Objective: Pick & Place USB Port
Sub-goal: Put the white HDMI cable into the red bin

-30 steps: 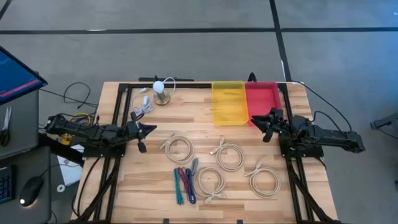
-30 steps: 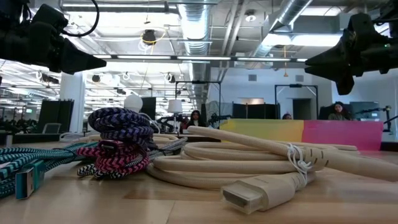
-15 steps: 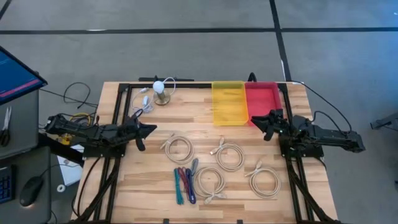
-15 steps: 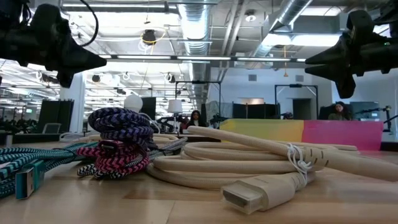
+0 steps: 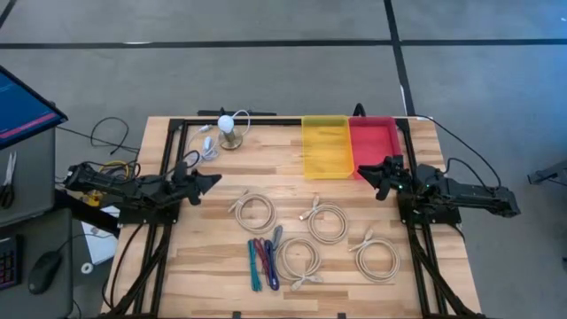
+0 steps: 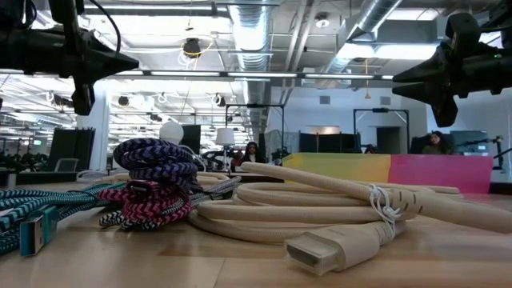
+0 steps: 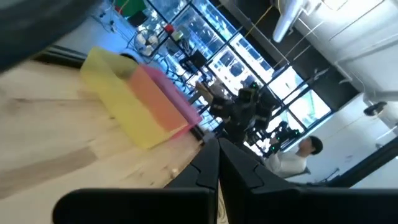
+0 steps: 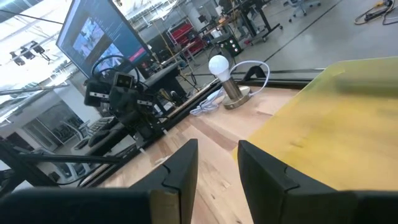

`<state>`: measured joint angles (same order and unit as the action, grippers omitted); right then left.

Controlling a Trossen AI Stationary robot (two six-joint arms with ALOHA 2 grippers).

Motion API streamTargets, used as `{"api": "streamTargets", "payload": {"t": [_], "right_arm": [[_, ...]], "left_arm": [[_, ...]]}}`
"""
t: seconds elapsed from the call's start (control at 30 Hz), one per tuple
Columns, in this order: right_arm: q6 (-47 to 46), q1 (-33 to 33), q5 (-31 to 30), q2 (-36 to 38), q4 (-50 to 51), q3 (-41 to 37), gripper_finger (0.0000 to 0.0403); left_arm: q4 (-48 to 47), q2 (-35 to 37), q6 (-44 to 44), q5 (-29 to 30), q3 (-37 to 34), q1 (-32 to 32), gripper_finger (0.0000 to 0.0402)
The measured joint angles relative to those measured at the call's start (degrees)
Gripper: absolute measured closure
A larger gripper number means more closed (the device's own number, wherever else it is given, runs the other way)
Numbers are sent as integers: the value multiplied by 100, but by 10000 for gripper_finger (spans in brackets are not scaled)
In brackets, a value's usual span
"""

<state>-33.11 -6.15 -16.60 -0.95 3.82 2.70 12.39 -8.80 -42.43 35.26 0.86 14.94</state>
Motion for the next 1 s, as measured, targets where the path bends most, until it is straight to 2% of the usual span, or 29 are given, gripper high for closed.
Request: {"api": "streamTargets", "payload": {"t": [0.17,1.0], "right_arm": [[-419,0,0,0,-3,0,296],[-447,2,0,0,-5,0,296]], "left_arm": [[58,0,13,79,0,-1,396],[71,0,15,119,0,-2,396]]}}
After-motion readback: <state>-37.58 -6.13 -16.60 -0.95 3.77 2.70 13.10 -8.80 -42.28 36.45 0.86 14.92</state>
